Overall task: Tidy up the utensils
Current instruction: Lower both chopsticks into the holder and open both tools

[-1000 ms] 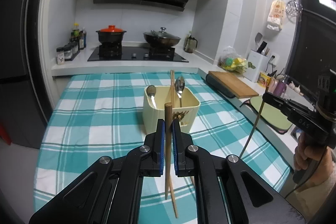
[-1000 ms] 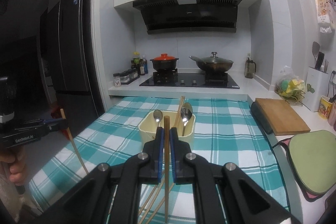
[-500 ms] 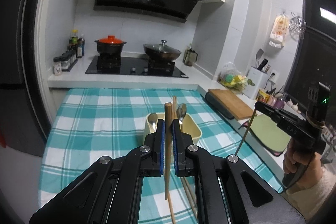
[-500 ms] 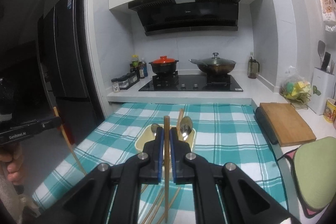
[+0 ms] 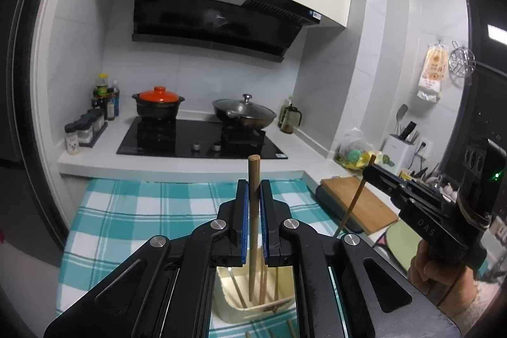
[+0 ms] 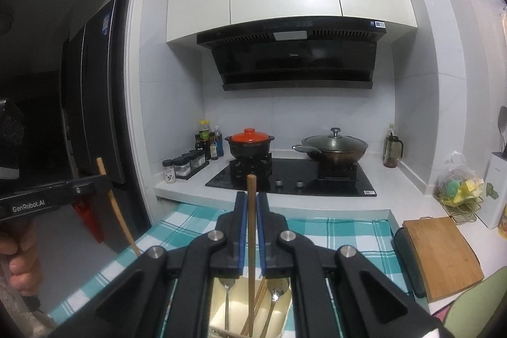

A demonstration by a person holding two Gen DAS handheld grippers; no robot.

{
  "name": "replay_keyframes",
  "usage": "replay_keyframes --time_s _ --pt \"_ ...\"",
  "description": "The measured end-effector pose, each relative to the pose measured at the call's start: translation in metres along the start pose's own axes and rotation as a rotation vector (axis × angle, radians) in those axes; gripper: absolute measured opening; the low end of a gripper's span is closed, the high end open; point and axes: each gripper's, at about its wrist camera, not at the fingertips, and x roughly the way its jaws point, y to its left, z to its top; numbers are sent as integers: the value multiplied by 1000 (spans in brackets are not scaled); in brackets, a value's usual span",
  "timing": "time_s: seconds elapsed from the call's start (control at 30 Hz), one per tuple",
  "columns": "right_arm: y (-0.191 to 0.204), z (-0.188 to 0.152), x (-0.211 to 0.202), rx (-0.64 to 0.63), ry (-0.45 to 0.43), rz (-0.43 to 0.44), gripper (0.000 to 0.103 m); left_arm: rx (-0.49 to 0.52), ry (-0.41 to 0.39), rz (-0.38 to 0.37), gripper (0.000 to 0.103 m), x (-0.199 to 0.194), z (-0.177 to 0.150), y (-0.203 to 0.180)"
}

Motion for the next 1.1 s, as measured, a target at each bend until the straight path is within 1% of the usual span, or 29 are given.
replay_keyframes --time_s 0.07,0.17,0.3,0.47,0.57,0.6,0.63,0.67,0.7,0.73,0.77,0.83,0.9,0.93,1.03,1.1 --pt "-4 -1 17 3 5 11 6 -4 22 5 5 20 -2 1" --pt "-12 -10 47 25 50 37 6 -14 83 7 5 53 -14 4" --pt "-19 -35 85 56 153 70 6 -18 183 12 5 95 -41 7" --pt "-20 -73 128 90 291 115 6 -12 278 26 5 128 -75 8" --pt "-21 -95 152 129 373 144 7 9 320 66 6 142 -91 7" --pt "-21 -101 161 139 401 149 7 11 332 86 12 144 -94 8" --pt "-21 -104 167 144 419 144 10 11 342 96 26 144 -94 10" --pt "-21 -107 171 150 429 136 24 10 347 107 35 139 -93 13" --pt "-23 -106 173 160 431 129 40 14 339 113 50 130 -91 15" --pt "-26 -102 169 180 416 125 44 27 322 121 63 118 -87 16" --pt "-28 -97 163 196 394 121 45 50 302 135 68 104 -83 17" --pt "-31 -83 143 205 349 114 48 115 267 175 86 69 -77 17" --pt "-31 -66 118 182 306 92 58 159 244 217 94 37 -76 17" --pt "-30 -57 104 160 283 76 60 174 237 232 96 24 -76 18" --pt "-23 -39 57 93 225 45 66 197 209 272 100 -27 -88 18" --pt "-18 -34 25 53 199 25 77 188 185 285 100 -55 -102 17"
